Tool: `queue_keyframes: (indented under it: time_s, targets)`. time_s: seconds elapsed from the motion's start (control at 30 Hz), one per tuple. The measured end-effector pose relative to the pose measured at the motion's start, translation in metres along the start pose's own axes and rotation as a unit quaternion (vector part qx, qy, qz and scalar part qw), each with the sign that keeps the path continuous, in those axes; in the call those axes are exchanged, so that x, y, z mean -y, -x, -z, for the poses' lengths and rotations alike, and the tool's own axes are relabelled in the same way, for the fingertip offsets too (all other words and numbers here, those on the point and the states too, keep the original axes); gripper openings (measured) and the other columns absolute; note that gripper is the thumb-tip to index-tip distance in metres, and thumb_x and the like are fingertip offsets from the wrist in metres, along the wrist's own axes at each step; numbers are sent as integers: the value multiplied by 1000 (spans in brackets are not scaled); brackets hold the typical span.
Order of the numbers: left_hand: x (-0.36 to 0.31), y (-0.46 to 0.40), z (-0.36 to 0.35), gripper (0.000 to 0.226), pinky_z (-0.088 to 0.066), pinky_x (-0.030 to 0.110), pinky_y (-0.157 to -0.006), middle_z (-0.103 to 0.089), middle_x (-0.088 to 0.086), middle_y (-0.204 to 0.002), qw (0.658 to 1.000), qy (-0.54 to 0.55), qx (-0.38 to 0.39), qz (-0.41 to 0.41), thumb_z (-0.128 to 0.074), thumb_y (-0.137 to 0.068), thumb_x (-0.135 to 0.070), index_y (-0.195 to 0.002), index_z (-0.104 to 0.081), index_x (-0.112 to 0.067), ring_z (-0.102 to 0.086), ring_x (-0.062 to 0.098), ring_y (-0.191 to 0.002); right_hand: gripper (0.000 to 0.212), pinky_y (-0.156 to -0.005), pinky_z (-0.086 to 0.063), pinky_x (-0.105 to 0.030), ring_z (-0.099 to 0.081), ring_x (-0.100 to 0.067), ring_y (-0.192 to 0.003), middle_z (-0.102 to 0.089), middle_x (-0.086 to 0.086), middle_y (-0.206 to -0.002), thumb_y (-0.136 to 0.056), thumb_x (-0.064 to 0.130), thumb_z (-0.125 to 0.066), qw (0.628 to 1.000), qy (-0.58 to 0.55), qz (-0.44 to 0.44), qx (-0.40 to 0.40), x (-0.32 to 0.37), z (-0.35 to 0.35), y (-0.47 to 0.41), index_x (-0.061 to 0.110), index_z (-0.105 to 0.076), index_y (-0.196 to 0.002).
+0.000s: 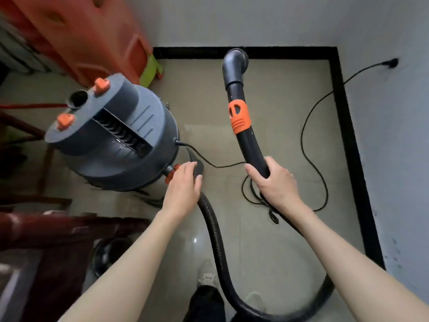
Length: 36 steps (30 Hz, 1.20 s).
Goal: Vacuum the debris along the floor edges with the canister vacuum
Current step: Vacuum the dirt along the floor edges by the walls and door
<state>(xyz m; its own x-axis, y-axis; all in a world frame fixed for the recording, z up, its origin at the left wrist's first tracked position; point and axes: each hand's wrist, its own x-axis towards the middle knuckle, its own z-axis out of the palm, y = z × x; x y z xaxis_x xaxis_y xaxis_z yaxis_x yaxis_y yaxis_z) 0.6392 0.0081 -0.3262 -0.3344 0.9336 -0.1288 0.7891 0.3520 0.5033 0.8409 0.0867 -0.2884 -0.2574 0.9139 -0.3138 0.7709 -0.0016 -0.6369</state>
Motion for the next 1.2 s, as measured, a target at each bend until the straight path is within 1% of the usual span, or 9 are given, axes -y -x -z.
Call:
queue_keyframes:
  time_s: [0.13,0.3,0.37,0.47,0.53,0.63,0.73,1.0,1.2]
  targets:
    - [18,-2,73,37,-45,44,-91,-54,16,-118,991,-66,-117,18,-56,-92,-13,-126,-52,-2,-51,33,-110,34,-71,-41,-39,-55,-31,-80,-53,3,-68,-91,57,-52,999,-9,19,28,62,8,8,27,-43,-79]
    - [53,-37,116,55,-35,44,-101,-38,19,-136,976,-75,-147,139,-56,-93,-23,-139,-34,-1,-36,34,-126,34,-68,-36,-37,-53,-29,-78,-49,7,-66,-91,55,-53,999,-13,31,34,103,-3,-2,23,-44,-85]
    - [63,-55,117,71,-30,43,-104,-27,20,-144,969,-29,-126,209,-56,-93,-32,-145,-20,2,-28,36,-130,32,-67,-35,-37,-52,-28,-77,-49,8,-65,-91,55,-53,999,-9,29,37,107,-11,-9,25,-43,-84]
    - [64,-84,111,86,-28,40,-105,-20,24,-146,929,118,-108,334,-56,-93,-38,-147,-6,6,-26,38,-132,32,-70,-39,-39,-54,-29,-78,-50,7,-65,-90,55,-54,999,-2,17,46,108,-22,-18,26,-43,-81]
    - [59,-100,104,89,-29,38,-104,-17,25,-148,906,181,-120,362,-56,-93,-35,-146,2,8,-27,36,-133,33,-72,-41,-39,-54,-30,-79,-50,6,-66,-90,55,-54,999,7,10,53,107,-27,-24,24,-44,-81]
    - [56,-111,93,87,-29,35,-105,-12,28,-150,890,212,-148,376,-51,-96,-23,-145,13,10,-28,36,-135,34,-75,-42,-41,-55,-31,-81,-50,5,-66,-89,55,-54,998,14,6,57,104,-31,-29,23,-45,-83]
    - [58,-110,87,83,-32,36,-103,-15,29,-149,889,207,-157,376,-48,-97,-21,-145,12,8,-34,38,-132,32,-75,-42,-40,-55,-30,-80,-51,5,-67,-89,54,-54,998,17,5,58,101,-30,-30,24,-46,-83]
    - [45,-74,86,82,-32,37,-104,-12,23,-154,912,168,-114,356,-47,-97,-25,-147,12,4,-31,35,-135,34,-78,-44,-40,-57,-28,-84,-61,1,-79,-89,54,-54,998,-1,13,56,92,-23,-9,21,-54,-96]
    - [29,-15,76,82,-35,37,-102,-19,23,-152,937,114,-86,319,-48,-98,-26,-148,10,3,-37,37,-131,28,-69,-38,-36,-53,-25,-76,-53,6,-69,-91,52,-55,998,-11,9,68,65,-14,27,26,-46,-82]
